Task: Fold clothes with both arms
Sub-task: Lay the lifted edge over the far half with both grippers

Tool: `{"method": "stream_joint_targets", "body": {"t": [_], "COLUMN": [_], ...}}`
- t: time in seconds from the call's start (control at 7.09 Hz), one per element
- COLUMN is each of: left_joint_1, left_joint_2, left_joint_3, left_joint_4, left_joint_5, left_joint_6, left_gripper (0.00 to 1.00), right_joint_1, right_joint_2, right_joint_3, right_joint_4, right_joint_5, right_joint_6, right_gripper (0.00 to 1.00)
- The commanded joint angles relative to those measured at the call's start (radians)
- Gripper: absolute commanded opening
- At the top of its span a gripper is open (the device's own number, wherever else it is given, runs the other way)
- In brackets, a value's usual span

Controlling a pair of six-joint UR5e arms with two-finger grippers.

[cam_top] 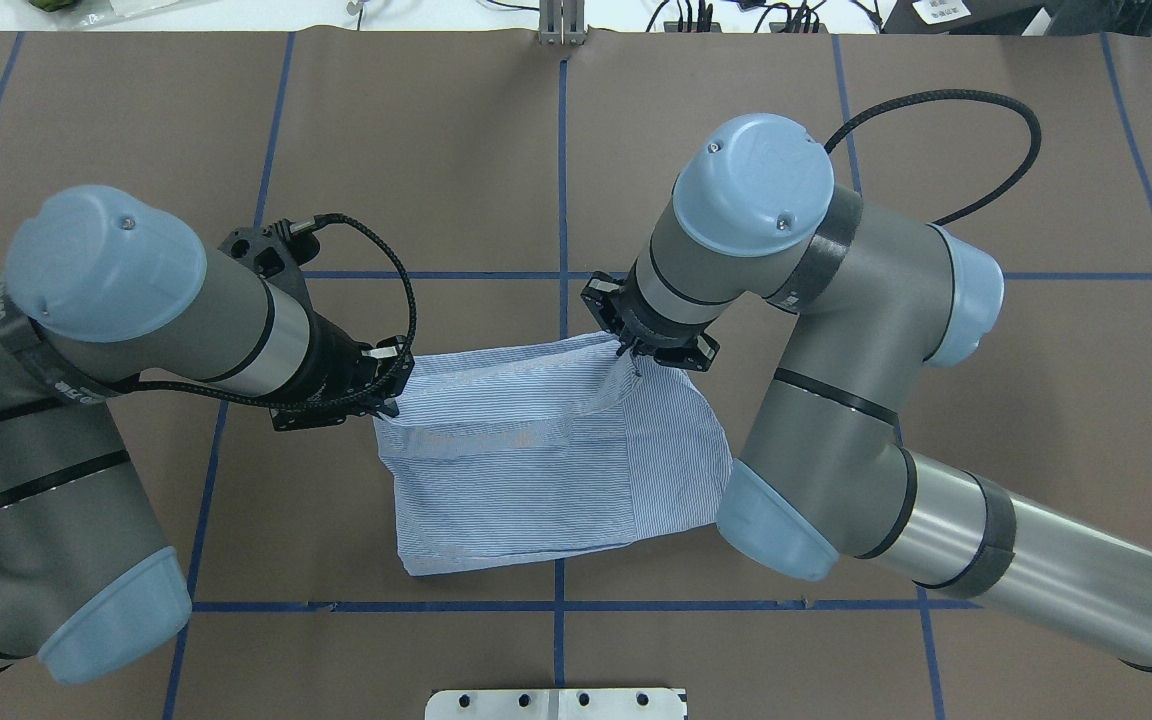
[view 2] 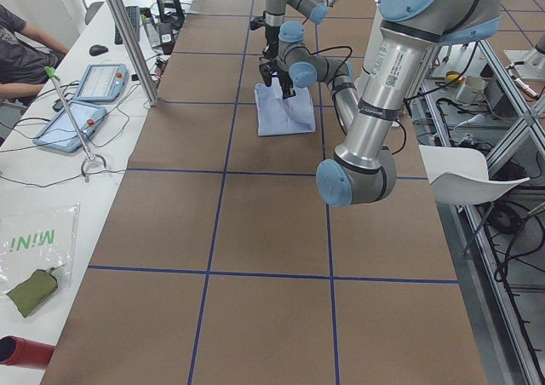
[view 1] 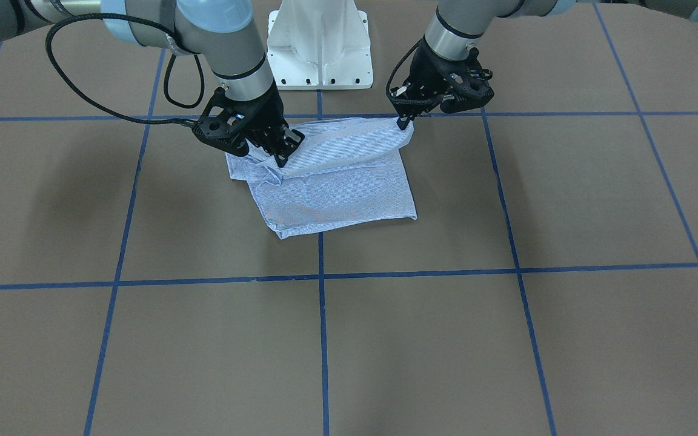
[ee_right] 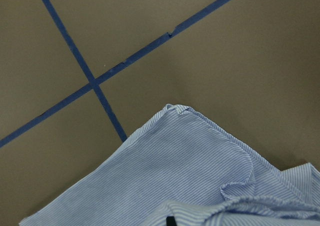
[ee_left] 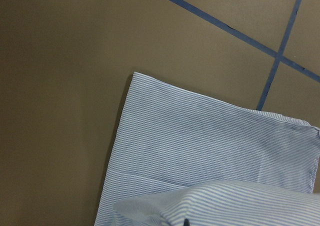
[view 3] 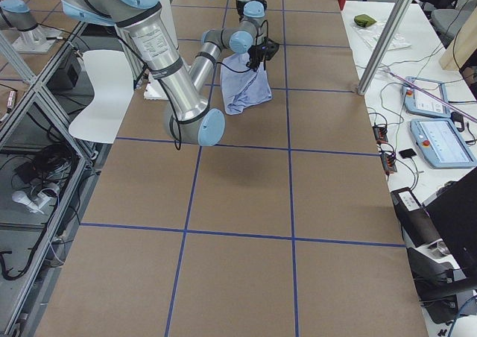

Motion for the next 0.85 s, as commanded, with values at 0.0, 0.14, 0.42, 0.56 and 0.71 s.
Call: {"method": "stream_joint_targets", "body": {"t": [0.0,0.14,0.42,0.56,0.71], "left_joint_1": [0.003,0.003,0.009,0.009,0.009], "left_joint_2": [0.026,0.028,0.026,0.025,0.025], "left_joint_3": [0.016,0.034,0.078,0.106,0.141], "left_joint_4": [0.002,0.002,-0.003,-0.023,-0.077], "left_joint_5": [-0.002,-0.002,0.0,0.0,0.002], "left_joint_6": [0.004,0.006,0.006,0.006,0.006], "left_gripper": [0.0,0.0,0.0,0.0,0.0], "right_joint_1": [0.004,0.006,0.006,0.006,0.007], "right_joint_2": [0.036,0.044,0.101,0.108,0.113], "right_joint_3": [-0.122,-0.181,-0.29,-0.319,-0.354], "right_joint_4": [0.124,0.178,0.194,0.201,0.244], "right_joint_5": [-0.006,-0.007,-0.011,-0.014,-0.015], "right_joint_6": [-0.018,-0.019,-0.036,-0.047,-0.053], "right_gripper": [0.0,0.0,0.0,0.0,0.0]}}
